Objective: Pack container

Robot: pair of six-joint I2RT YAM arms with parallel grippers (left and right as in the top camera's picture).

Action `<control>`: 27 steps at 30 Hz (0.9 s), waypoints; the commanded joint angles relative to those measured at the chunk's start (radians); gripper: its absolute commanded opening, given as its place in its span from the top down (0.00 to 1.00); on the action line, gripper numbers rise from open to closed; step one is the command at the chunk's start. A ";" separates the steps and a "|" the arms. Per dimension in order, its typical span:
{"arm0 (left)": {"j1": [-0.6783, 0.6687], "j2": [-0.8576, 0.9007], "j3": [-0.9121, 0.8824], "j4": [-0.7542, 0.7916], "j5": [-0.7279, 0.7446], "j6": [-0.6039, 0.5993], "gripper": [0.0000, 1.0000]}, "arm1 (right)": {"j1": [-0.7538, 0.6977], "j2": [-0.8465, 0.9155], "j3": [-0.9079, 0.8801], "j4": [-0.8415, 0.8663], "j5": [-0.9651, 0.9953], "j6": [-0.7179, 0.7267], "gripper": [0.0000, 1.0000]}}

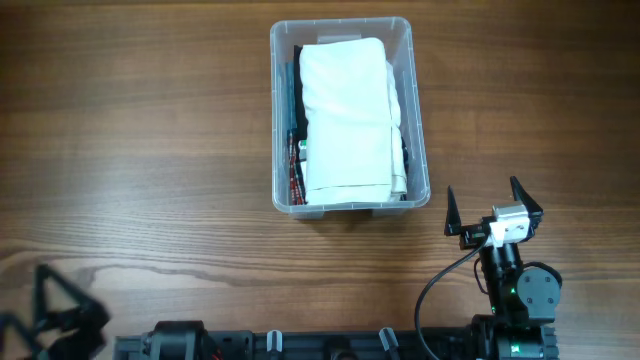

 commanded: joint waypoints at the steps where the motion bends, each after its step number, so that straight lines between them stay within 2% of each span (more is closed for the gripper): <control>1: -0.003 -0.079 -0.190 0.082 0.158 -0.003 0.00 | -0.005 -0.010 -0.002 0.003 -0.008 -0.019 0.00; 3: -0.003 -0.112 -0.290 0.169 0.199 -0.003 0.00 | -0.005 -0.010 -0.002 0.003 -0.008 -0.018 0.00; 5: -0.003 -0.156 -0.449 0.336 0.249 -0.003 0.00 | -0.005 -0.010 -0.002 0.003 -0.008 -0.018 0.00; 8: -0.003 -0.165 -0.594 0.513 0.315 -0.003 0.00 | -0.005 -0.010 -0.002 0.003 -0.008 -0.018 0.00; 13: -0.003 -0.165 -0.755 0.727 0.383 -0.002 0.00 | -0.005 -0.010 -0.002 0.003 -0.008 -0.018 0.00; 17: -0.003 -0.165 -0.835 0.790 0.386 0.011 0.00 | -0.005 -0.010 -0.002 0.003 -0.008 -0.018 0.00; 27: -0.003 -0.165 -0.972 0.941 0.465 0.182 0.00 | -0.005 -0.010 -0.002 0.003 -0.008 -0.018 0.00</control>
